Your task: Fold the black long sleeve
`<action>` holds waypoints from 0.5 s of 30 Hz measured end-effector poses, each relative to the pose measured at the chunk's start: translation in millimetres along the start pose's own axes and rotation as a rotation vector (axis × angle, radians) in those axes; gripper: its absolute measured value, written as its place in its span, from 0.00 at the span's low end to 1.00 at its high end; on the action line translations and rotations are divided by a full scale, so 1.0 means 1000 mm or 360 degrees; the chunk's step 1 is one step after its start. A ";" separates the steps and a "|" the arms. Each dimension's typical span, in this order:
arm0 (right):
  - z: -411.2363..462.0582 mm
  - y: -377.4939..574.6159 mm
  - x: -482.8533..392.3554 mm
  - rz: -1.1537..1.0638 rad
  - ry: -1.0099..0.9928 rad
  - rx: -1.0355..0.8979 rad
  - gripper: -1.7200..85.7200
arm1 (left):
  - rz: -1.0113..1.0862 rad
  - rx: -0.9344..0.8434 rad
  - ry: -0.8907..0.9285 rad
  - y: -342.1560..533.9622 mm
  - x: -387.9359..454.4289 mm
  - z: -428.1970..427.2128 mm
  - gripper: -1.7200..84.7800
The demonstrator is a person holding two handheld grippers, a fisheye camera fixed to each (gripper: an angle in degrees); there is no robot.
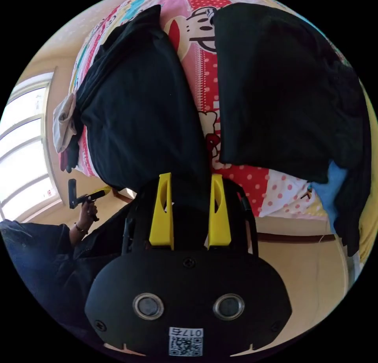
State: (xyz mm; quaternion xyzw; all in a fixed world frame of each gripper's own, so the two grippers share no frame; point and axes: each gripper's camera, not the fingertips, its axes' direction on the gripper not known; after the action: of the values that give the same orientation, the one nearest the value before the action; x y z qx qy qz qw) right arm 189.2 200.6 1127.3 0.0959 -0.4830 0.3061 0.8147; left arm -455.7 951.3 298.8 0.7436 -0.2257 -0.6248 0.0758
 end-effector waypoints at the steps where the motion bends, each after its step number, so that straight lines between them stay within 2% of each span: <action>1: 0.002 0.005 0.002 -0.0003 -0.0019 0.0004 0.15 | -0.0007 0.0004 0.0033 0.000 -0.002 0.001 0.21; 4: -0.003 0.014 0.006 0.0048 0.0031 0.0003 0.14 | -0.0045 0.0045 0.0193 -0.002 -0.004 0.002 0.16; 7: -0.045 0.016 -0.001 0.0106 0.0186 0.0288 0.14 | -0.0007 0.0192 0.0110 -0.002 0.024 -0.013 0.14; 10: -0.073 0.014 0.003 0.0195 0.0458 0.0521 0.14 | 0.0113 0.0347 0.0032 -0.013 0.082 -0.026 0.17; 13: -0.084 0.005 0.022 0.0346 0.0582 0.0642 0.13 | 0.0297 0.0287 0.0024 -0.046 0.164 -0.005 0.24; 15: -0.084 -0.006 0.035 0.0470 0.0788 0.0621 0.13 | 0.0346 0.0261 -0.0214 -0.066 0.237 0.015 0.24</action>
State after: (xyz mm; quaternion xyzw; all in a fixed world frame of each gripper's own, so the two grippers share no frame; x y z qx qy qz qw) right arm 266.1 247.6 1114.1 0.1017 -0.2117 0.5213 0.8204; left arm -426.2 910.4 57.6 0.6748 -0.3598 -0.6409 0.0668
